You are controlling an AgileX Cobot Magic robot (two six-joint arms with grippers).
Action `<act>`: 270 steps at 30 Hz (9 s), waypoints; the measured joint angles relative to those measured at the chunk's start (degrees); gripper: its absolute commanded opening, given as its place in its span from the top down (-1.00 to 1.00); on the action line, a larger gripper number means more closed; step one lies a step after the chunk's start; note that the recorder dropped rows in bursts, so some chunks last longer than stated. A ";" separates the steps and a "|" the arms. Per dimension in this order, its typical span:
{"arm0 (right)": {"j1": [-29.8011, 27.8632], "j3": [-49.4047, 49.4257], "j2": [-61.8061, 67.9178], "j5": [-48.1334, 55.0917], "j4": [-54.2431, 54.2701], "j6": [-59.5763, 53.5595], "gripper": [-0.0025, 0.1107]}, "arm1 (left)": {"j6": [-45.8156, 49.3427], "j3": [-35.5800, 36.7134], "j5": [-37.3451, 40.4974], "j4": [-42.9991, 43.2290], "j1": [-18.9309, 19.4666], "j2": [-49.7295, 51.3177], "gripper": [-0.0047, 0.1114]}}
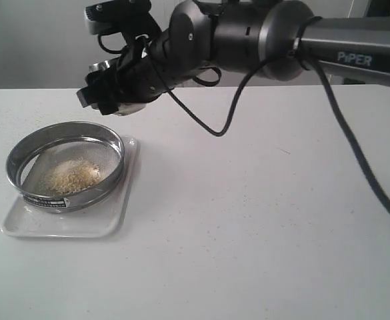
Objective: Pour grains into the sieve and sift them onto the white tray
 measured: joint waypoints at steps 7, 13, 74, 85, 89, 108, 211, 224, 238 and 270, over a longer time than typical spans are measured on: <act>-3.16 10.09 -5.75 -7.25 0.11 -0.39 0.96 | 0.00 0.00 0.00 0.00 0.00 0.00 0.92; -6.34 20.10 -11.17 -16.41 0.11 -0.77 0.96 | 0.00 0.00 0.00 0.00 0.00 0.00 0.92; -22.81 48.44 13.11 -87.66 -13.64 15.70 0.96 | 0.00 0.00 0.00 0.00 0.00 0.00 0.92; -22.81 39.79 18.20 -83.33 -14.34 11.58 0.96 | 0.00 0.00 0.00 0.00 0.00 0.00 0.92; -22.81 37.98 19.23 -82.33 -15.92 10.21 0.96 | 0.00 0.00 0.00 0.00 0.00 0.00 0.92; -22.81 36.83 20.78 -80.72 -16.36 10.21 -0.83 | 0.00 0.00 0.00 0.00 0.00 0.00 0.92; -22.81 36.93 -27.55 12.28 -15.23 15.70 0.96 | 0.00 0.00 0.00 0.00 0.00 0.00 0.92; -26.80 36.93 -34.22 25.06 -9.73 8.95 0.96 | 0.00 0.00 0.00 0.00 0.00 0.00 0.92; -36.34 36.93 -39.29 27.30 -5.93 7.17 0.96 | 0.00 0.00 0.00 0.00 0.00 0.00 0.92; -36.72 36.93 -45.24 27.95 -8.24 8.16 0.96 | 0.00 0.00 0.00 0.00 0.00 0.00 0.92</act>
